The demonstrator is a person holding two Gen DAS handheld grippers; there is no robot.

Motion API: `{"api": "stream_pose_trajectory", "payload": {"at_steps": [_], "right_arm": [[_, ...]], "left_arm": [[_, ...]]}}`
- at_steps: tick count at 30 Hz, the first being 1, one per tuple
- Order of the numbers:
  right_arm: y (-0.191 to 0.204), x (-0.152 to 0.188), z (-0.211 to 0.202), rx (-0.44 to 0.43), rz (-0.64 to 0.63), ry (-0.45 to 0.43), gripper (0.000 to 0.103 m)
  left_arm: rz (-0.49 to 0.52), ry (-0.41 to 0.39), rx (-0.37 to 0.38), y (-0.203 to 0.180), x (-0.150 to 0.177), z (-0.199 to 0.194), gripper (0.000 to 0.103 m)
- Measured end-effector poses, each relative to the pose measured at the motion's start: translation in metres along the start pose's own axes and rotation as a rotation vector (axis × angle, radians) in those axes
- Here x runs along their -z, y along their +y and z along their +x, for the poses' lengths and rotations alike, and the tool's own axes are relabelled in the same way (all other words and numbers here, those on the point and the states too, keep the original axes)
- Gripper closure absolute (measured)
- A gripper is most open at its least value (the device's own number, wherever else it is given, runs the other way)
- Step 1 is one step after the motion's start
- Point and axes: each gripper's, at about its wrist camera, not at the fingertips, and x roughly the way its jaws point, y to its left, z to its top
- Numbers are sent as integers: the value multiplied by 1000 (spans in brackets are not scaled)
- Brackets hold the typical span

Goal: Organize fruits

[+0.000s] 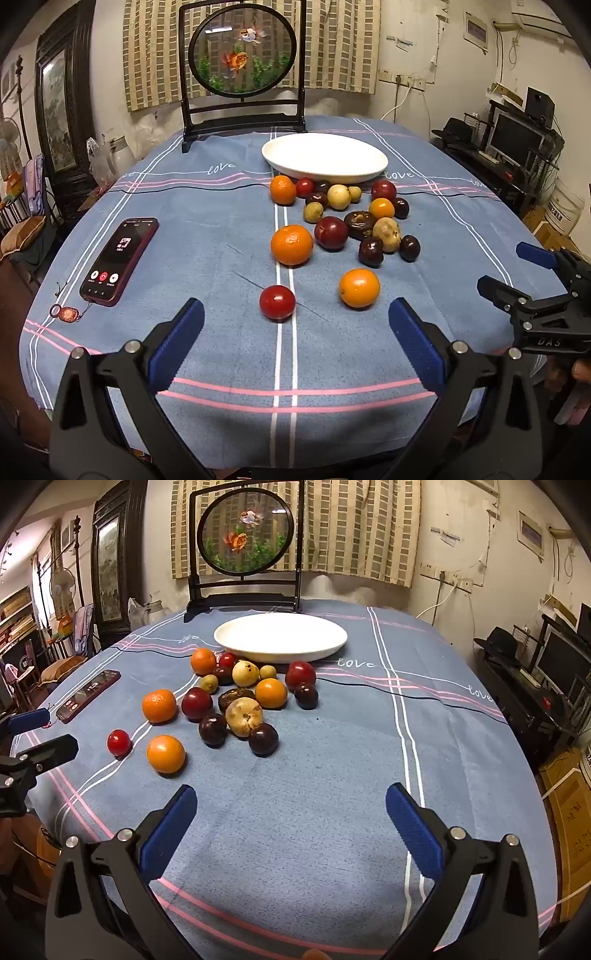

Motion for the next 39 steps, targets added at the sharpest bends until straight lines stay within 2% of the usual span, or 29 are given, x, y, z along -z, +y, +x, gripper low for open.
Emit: {"api": "stream_pose_trajectory", "payload": {"at_steps": [10, 39], "right_arm": [[2, 1, -6, -7, -4, -12, 1], [7, 6, -10, 7, -19, -23, 1]], "left_arm": [[-21, -10, 30, 1, 5, -6, 2], [5, -11, 26, -4, 9, -13, 2]]}}
